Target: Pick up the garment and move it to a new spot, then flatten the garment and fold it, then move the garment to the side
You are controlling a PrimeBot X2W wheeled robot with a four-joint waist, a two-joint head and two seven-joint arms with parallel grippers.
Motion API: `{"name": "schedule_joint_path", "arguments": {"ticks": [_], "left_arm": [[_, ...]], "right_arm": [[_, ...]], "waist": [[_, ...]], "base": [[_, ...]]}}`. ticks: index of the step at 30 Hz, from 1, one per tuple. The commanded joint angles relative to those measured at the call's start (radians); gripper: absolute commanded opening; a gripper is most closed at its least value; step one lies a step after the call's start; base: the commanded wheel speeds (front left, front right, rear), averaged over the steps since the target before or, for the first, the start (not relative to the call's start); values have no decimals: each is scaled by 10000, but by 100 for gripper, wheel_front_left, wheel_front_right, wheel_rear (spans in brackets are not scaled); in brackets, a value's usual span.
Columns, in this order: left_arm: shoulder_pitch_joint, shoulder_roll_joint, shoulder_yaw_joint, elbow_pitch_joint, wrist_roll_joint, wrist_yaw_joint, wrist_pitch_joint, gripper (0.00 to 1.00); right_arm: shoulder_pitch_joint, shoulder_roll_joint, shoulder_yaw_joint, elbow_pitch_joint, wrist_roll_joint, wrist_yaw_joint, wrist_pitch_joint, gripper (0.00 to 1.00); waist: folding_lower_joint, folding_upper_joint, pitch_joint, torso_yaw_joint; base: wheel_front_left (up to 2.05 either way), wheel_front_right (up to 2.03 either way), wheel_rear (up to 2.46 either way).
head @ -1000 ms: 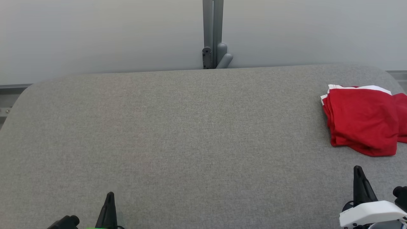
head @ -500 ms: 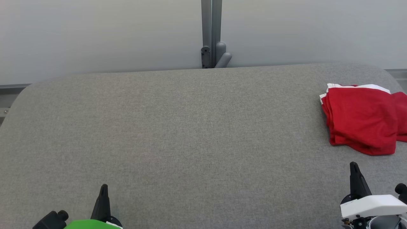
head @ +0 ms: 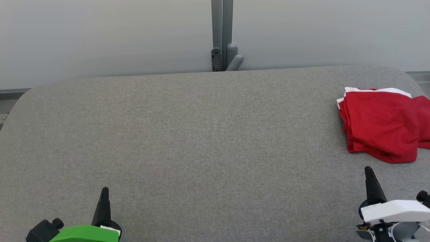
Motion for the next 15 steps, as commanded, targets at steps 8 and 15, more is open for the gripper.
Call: {"name": "schedule_joint_path", "arguments": {"ticks": [8, 15], "left_arm": [[-419, 113, 214, -154, -1039, -94, 288, 0], [-532, 117, 301, -187, -1602, -108, 451, 0]], "right_arm": [[-358, -86, 110, -13, 1334, -1, 279, 0], [-474, -93, 169, 22, 2057, -1, 449, 0]], "waist": [[0, 22, 20, -28], [0, 24, 33, -46]], "base": [[0, 0, 0], [0, 0, 0]]}}
